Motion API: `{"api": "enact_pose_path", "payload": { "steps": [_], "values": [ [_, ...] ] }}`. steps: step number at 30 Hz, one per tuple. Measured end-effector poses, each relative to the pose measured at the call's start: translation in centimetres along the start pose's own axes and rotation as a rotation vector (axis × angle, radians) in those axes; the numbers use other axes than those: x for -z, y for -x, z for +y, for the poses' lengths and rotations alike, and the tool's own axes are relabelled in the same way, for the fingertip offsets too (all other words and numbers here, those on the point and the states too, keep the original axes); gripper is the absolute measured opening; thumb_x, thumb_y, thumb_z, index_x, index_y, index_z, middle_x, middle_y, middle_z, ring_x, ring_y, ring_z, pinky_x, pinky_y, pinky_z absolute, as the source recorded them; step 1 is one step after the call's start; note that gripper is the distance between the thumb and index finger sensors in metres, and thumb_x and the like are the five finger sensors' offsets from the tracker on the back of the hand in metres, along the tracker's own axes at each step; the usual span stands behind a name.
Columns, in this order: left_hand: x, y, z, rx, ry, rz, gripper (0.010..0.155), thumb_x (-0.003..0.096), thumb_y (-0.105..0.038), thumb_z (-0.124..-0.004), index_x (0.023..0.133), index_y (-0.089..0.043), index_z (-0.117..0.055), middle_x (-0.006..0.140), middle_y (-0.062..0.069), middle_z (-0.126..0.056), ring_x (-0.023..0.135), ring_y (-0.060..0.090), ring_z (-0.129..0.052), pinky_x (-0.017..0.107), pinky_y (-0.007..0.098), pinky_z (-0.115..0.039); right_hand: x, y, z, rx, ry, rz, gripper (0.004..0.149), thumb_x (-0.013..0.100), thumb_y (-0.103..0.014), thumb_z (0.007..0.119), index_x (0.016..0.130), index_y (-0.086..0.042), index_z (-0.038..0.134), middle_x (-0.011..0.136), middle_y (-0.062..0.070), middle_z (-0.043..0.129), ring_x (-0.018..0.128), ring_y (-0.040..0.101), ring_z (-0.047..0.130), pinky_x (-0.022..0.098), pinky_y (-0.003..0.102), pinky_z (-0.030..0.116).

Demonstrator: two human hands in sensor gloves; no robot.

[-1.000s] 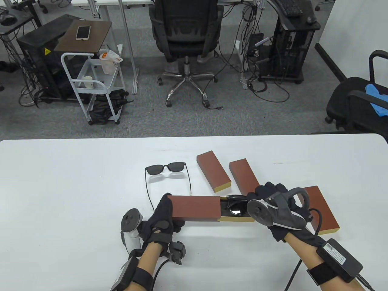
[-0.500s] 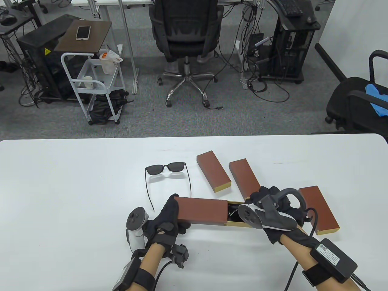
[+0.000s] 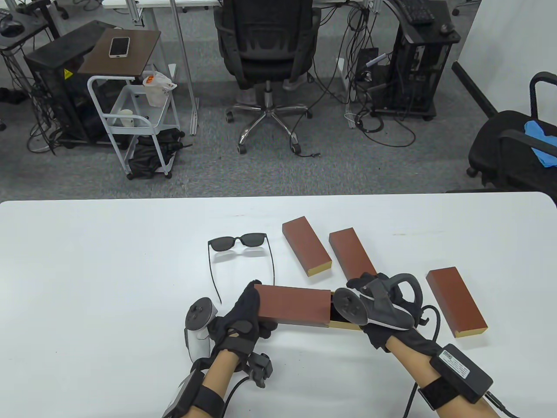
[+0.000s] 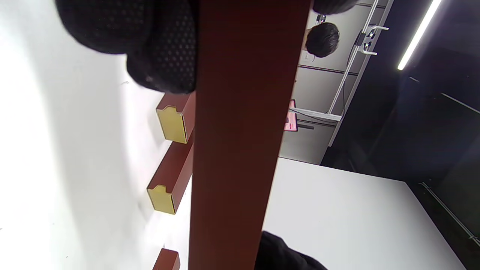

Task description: Slide to open storage boxes and store sunglasses

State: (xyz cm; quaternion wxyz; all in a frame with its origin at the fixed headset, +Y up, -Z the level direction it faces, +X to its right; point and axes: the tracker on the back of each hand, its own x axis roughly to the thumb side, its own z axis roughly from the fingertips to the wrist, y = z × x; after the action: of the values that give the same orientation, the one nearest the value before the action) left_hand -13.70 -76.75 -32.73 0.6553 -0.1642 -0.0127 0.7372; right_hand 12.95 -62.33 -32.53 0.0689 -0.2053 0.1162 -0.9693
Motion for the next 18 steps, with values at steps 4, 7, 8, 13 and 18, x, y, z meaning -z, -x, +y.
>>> {"api": "enact_pose_path", "payload": {
  "steps": [4,7,8,13,18],
  "values": [
    [0.0,0.2,0.2,-0.001,-0.017,0.011,0.074,0.0509,-0.058,-0.051,0.114,-0.022,-0.033,0.085,0.012,-0.08,0.057,0.026,-0.091,0.043,0.046,-0.078,-0.1,-0.1,0.7,0.019,0.009,0.017,0.038,0.022,-0.038,0.096,0.06,-0.032,0.095,0.059,0.001,0.102,0.045,0.024,0.1,0.038,0.043,0.086],
    [0.0,0.3,0.4,0.01,-0.019,0.016,0.074,0.0505,-0.058,-0.049,0.114,-0.023,-0.032,0.086,0.012,-0.079,0.059,0.027,-0.09,0.044,0.047,-0.077,-0.4,0.4,0.9,0.107,0.006,0.042,0.043,0.023,-0.04,0.095,0.065,-0.032,0.092,0.065,0.002,0.099,0.05,0.026,0.099,0.041,0.044,0.086],
    [0.0,0.3,0.4,0.011,-0.018,0.016,0.074,0.0505,-0.057,-0.049,0.114,-0.023,-0.031,0.087,0.012,-0.078,0.059,0.027,-0.09,0.044,0.047,-0.077,-0.5,0.6,0.9,0.135,0.0,0.053,0.044,0.024,-0.042,0.094,0.067,-0.032,0.091,0.068,0.002,0.098,0.053,0.026,0.099,0.042,0.044,0.085],
    [-0.1,0.2,0.5,-0.013,-0.022,0.018,0.074,0.0504,-0.057,-0.048,0.114,-0.024,-0.029,0.089,0.012,-0.077,0.061,0.027,-0.089,0.045,0.047,-0.077,-1.2,4.0,0.9,0.329,0.1,0.205,0.051,0.03,-0.047,0.085,0.078,-0.031,0.081,0.085,0.006,0.085,0.072,0.032,0.088,0.051,0.047,0.079],
    [-0.1,0.2,0.7,-0.036,-0.011,0.007,0.074,0.0505,-0.058,-0.047,0.114,-0.025,-0.027,0.091,0.011,-0.075,0.064,0.026,-0.088,0.047,0.047,-0.076,-3.2,8.8,5.3,0.811,0.1,0.492,0.069,0.029,-0.062,0.078,0.088,-0.029,0.068,0.094,0.012,0.074,0.077,0.039,0.082,0.048,0.048,0.08]
  ]
}}
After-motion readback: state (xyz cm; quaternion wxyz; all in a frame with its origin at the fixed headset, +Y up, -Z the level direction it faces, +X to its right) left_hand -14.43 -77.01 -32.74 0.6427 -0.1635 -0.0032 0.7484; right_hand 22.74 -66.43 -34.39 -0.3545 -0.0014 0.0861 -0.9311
